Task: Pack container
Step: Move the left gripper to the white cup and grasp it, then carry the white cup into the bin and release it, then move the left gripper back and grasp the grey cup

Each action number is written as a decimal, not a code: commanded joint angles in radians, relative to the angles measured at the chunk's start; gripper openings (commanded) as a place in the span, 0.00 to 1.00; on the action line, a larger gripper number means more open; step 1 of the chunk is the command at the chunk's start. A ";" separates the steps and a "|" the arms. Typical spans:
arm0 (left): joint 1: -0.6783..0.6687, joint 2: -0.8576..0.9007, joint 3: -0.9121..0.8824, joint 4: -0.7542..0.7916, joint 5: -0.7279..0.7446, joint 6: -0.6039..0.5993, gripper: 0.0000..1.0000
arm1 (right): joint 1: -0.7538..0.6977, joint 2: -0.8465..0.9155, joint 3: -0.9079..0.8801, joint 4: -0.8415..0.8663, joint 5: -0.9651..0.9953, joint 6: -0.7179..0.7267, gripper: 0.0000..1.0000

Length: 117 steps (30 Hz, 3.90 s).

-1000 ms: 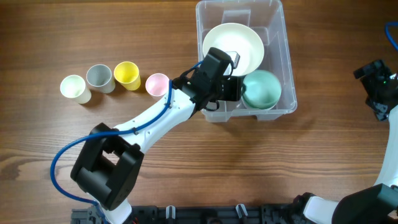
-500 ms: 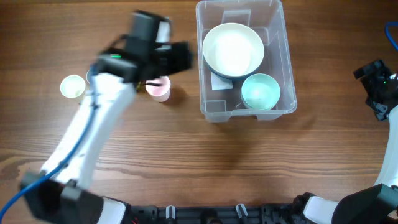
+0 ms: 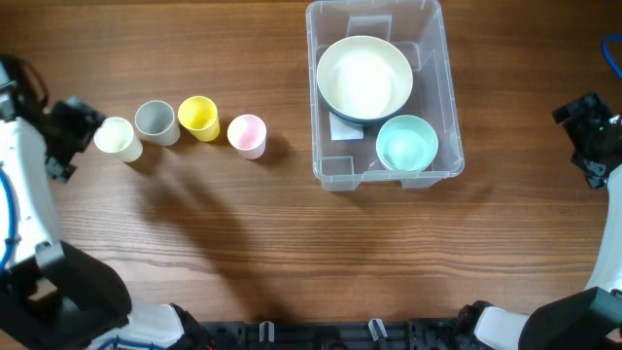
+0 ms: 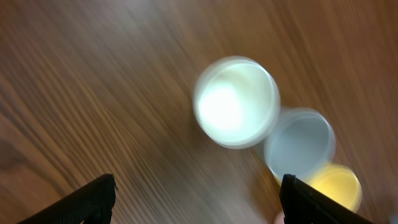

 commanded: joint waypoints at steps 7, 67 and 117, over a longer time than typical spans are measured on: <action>0.034 0.238 -0.032 0.126 0.050 0.109 0.68 | -0.002 0.009 0.008 0.003 -0.005 0.010 1.00; -1.175 0.206 -0.031 0.496 -0.093 0.227 0.11 | -0.002 0.009 0.008 0.003 -0.005 0.011 1.00; -0.200 0.282 0.078 0.134 0.068 0.239 0.68 | -0.002 0.009 0.008 0.003 -0.005 0.011 1.00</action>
